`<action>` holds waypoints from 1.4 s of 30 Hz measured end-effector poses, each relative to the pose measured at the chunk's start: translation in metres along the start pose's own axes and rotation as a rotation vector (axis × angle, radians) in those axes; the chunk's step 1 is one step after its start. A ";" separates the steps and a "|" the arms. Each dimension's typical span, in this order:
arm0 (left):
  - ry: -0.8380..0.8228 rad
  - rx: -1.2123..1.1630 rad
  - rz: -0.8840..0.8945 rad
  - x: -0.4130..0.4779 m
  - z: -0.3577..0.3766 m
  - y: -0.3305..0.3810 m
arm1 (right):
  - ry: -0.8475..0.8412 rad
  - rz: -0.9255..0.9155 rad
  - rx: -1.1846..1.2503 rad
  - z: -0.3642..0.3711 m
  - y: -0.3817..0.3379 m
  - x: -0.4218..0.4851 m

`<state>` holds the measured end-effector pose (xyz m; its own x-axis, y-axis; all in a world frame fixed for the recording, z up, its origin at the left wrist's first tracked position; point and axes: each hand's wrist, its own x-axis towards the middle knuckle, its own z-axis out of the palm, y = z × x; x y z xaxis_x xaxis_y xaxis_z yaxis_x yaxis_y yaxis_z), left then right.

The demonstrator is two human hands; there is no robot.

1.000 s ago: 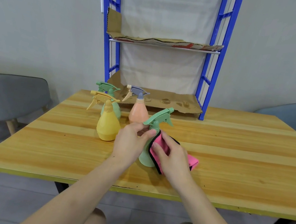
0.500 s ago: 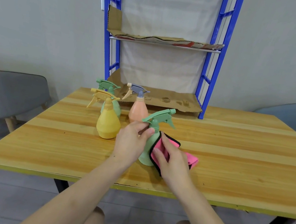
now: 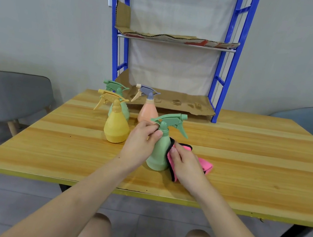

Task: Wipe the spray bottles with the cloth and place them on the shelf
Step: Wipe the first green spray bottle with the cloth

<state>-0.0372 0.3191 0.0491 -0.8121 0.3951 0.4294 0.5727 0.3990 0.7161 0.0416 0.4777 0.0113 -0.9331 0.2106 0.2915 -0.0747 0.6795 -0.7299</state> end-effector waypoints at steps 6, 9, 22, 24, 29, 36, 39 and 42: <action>0.070 -0.006 0.026 -0.006 0.008 0.006 | 0.019 -0.047 0.294 0.008 -0.018 -0.005; 0.087 0.042 0.050 -0.004 0.008 0.003 | 0.041 -0.066 0.305 0.010 -0.018 0.007; 0.140 -0.054 0.017 -0.013 0.012 0.003 | -0.108 -0.048 0.207 -0.005 -0.001 0.008; 0.143 -0.080 0.002 -0.014 0.013 0.002 | -0.078 -0.006 0.290 -0.005 -0.012 0.013; 0.124 -0.122 -0.020 -0.011 0.010 -0.006 | -0.116 -0.044 0.201 -0.007 -0.002 0.010; 0.128 -0.106 -0.027 -0.015 0.009 -0.003 | -0.128 -0.043 0.137 -0.016 -0.007 0.003; 0.101 -0.133 -0.047 -0.023 0.010 0.002 | -0.117 -0.086 0.311 -0.012 -0.018 0.007; 0.113 -0.242 -0.092 -0.027 0.012 0.002 | -0.131 -0.078 0.322 -0.013 -0.016 0.005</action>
<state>-0.0122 0.3195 0.0322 -0.8745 0.2660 0.4057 0.4639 0.2141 0.8596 0.0426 0.4770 0.0323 -0.9559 0.0612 0.2873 -0.2347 0.4292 -0.8722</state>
